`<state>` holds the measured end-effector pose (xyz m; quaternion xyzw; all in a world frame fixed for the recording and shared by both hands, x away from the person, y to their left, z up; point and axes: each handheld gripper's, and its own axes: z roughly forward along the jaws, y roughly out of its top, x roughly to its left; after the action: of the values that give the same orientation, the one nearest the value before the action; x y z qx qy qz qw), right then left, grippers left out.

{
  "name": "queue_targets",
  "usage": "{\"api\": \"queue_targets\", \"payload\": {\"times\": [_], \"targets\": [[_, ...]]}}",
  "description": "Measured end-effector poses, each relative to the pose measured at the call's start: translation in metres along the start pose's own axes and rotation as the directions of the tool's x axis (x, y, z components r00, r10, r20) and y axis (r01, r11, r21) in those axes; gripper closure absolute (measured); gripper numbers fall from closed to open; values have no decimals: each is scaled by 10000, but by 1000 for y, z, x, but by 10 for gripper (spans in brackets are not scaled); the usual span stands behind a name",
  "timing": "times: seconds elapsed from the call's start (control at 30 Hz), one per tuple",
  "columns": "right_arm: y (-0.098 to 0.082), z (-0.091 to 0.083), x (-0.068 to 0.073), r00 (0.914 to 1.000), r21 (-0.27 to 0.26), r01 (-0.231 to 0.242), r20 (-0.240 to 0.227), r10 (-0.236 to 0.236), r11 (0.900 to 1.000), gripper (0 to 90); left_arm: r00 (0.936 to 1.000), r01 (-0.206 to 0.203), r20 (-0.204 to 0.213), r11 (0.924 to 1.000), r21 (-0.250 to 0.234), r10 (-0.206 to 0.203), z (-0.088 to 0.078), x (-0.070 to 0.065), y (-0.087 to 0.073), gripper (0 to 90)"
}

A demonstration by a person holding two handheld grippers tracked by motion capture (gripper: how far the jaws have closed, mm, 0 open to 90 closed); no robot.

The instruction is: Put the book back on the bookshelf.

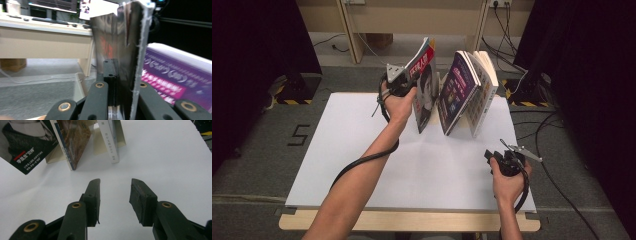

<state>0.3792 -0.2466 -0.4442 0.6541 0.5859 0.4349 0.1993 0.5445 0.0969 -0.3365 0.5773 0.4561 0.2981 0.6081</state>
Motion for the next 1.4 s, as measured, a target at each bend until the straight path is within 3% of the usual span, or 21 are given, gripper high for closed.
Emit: {"api": "queue_targets", "payload": {"times": [0.07, 0.2, 0.4, 0.67, 0.9, 1.03, 1.17, 1.27, 1.4], "targets": [[0, 0, 0, 10000, 14, 21, 7, -21, 10000, 606, 9993, -248, -296, 9997, 32, 249, -1, 4, -10, 858], [0, 1, 0, 10000, -3, 78, 18, -78, 10000, 606, 9994, -157, -298, 9998, 144, 161, -2, 9, -16, 854], [-1, 1, 0, 10000, 22, 73, 29, -73, 10000, 606, 9985, -417, -352, 9990, 185, 423, -1, 9, -16, 832], [-1, 1, 0, 10000, 57, 84, 25, -84, 9999, 606, 9995, -149, -284, 9995, 293, 158, -2, 11, -11, 769], [-1, 1, -1, 10000, 52, 25, 52, -26, 10000, 606, 9979, 649, -100, 9958, 640, -644, 1, 14, -11, 720], [-1, 1, -2, 9999, 57, 92, 59, -92, 9999, 606, 9950, 999, -147, 9900, 996, -990, 3, 18, -10, 759], [-1, 2, -1, 10000, 153, 64, 56, -65, 9999, 606, 9956, 933, -201, 9865, 1342, -914, 4, 17, -6, 844], [-1, 2, -1, 9999, 131, 69, 75, -70, 9999, 606, 9963, 854, -159, 9857, 1453, -840, 4, 15, -4, 859], [-1, 1, -1, 10000, 145, -3, 73, 2, 9999, 606, 9967, 808, -79, 9913, 1036, -804, 3, 13, -4, 861]]}}
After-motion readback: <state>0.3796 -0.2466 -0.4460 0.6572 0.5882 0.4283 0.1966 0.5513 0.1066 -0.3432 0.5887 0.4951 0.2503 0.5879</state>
